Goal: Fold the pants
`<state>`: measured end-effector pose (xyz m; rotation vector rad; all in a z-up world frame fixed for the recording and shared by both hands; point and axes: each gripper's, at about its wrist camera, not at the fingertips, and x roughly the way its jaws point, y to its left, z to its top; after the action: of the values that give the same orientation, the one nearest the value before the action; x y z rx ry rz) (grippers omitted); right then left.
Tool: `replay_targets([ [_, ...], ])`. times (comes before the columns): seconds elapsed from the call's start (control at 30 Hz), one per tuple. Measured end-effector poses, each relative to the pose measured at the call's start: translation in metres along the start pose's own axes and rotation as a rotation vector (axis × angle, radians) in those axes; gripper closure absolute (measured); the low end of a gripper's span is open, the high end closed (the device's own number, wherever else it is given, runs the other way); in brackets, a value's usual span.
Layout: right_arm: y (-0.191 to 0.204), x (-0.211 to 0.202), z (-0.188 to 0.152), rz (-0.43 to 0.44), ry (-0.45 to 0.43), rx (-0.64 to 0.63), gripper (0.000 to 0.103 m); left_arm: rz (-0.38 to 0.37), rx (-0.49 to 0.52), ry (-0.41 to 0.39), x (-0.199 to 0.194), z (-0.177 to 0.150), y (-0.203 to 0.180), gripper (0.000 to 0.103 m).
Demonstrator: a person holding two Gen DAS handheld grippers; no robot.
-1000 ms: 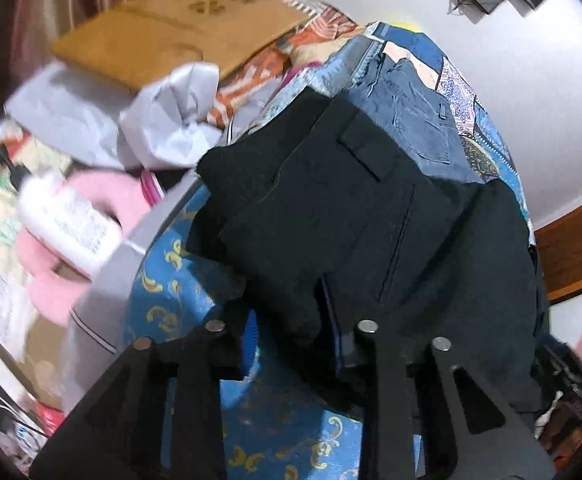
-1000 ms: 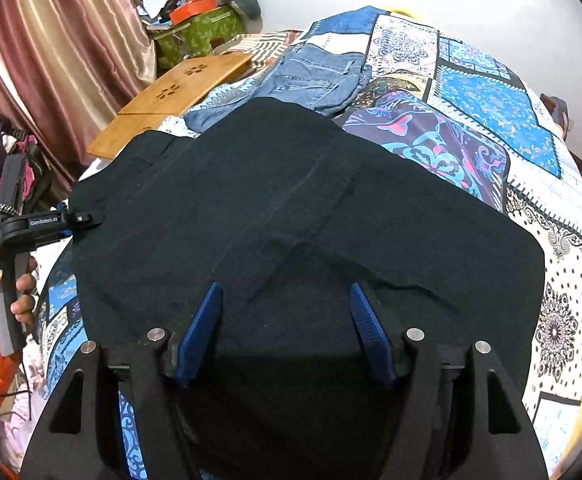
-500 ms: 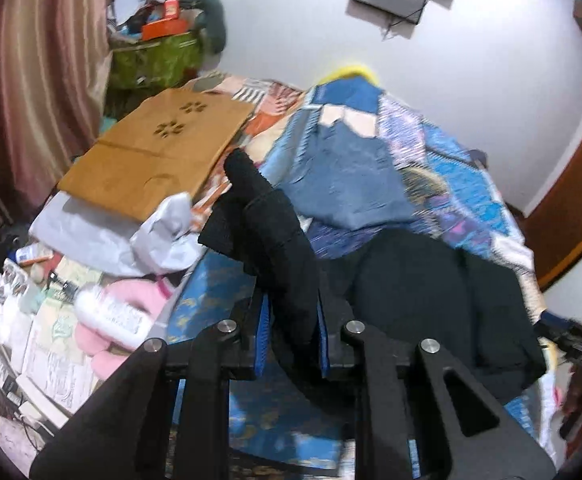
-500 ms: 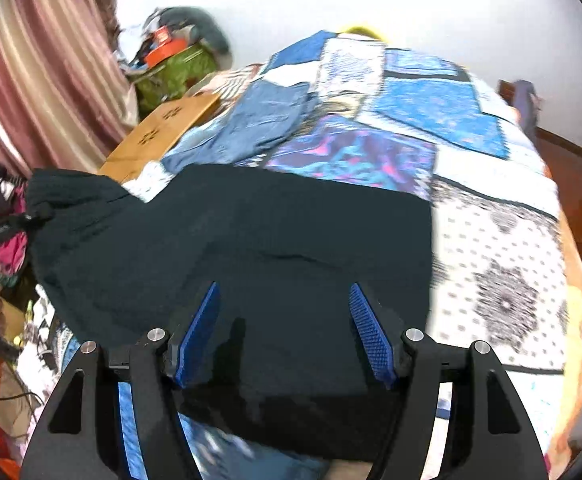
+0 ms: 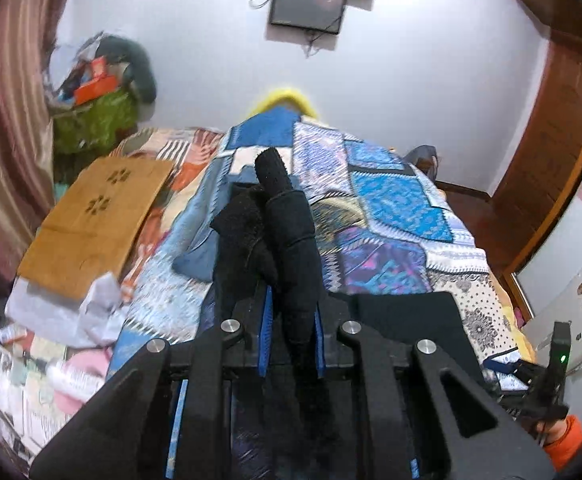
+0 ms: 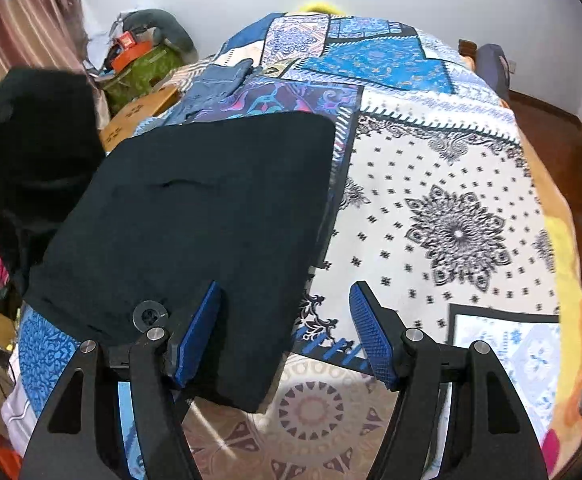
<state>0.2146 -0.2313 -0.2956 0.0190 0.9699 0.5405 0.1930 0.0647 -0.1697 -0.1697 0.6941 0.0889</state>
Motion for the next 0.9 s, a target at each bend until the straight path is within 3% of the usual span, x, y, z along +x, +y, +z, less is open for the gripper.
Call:
replay_targets([
  [0.2, -0.01, 0.004, 0.001, 0.087, -0.001, 0.048, 0.039, 0.03, 0.126, 0.02, 0.027, 0.012, -0.063, 0.087],
  [0.4, -0.01, 0.005, -0.001, 0.102, -0.01, 0.043, 0.038, -0.078, 0.204, 0.035, 0.04, 0.015, -0.124, 0.088],
  [0.53, -0.012, 0.006, 0.0, 0.116, -0.01, 0.043, 0.037, -0.164, 0.298, 0.039, 0.037, 0.001, -0.166, 0.087],
  [0.6, -0.013, 0.005, 0.0, 0.119, -0.011, 0.046, 0.037, -0.187, 0.343, 0.077, 0.043, -0.012, -0.184, 0.087],
  [0.8, -0.023, -0.005, -0.007, 0.124, -0.006, 0.082, 0.037, -0.258, 0.398, 0.295, 0.08, -0.063, -0.201, 0.086],
  [0.9, -0.03, -0.014, -0.014, 0.118, -0.011, 0.099, 0.037, -0.267, 0.43, 0.315, 0.083, -0.078, -0.205, 0.086],
])
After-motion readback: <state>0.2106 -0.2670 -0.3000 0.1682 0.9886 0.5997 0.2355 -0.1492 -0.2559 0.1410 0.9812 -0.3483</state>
